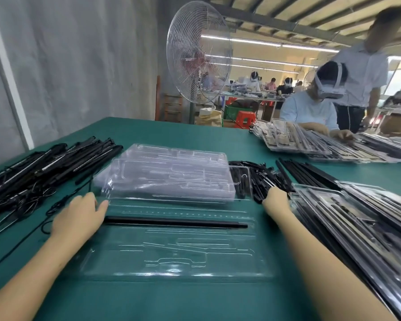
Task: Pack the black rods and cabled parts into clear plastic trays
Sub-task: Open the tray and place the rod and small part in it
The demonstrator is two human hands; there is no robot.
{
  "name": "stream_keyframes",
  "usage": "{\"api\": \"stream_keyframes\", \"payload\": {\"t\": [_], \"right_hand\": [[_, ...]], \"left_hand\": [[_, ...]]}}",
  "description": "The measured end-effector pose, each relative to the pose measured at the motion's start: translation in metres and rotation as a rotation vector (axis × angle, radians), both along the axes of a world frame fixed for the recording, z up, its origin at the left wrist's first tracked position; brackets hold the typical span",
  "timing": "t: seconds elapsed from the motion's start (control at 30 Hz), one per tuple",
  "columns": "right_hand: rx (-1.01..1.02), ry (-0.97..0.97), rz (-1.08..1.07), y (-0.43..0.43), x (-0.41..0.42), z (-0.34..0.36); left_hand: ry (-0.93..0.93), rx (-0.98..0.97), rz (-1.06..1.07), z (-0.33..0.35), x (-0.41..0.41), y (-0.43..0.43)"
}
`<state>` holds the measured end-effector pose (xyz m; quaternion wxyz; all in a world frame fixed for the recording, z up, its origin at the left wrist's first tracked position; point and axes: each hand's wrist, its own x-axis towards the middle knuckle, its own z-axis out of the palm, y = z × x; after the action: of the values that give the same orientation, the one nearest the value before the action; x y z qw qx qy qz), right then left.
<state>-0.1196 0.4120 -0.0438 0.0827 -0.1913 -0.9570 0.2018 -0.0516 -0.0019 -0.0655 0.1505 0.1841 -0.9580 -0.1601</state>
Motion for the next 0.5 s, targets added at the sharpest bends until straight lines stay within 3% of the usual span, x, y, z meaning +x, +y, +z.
{"api": "stream_keyframes", "payload": {"t": [0.33, 0.5], "right_hand": [[0.04, -0.064, 0.018, 0.007, 0.017, 0.007], [0.183, -0.153, -0.01, -0.008, 0.024, 0.005]], "left_hand": [[-0.042, -0.152, -0.009, 0.01, 0.009, 0.01], [-0.043, -0.085, -0.027, 0.007, 0.006, 0.01]]}}
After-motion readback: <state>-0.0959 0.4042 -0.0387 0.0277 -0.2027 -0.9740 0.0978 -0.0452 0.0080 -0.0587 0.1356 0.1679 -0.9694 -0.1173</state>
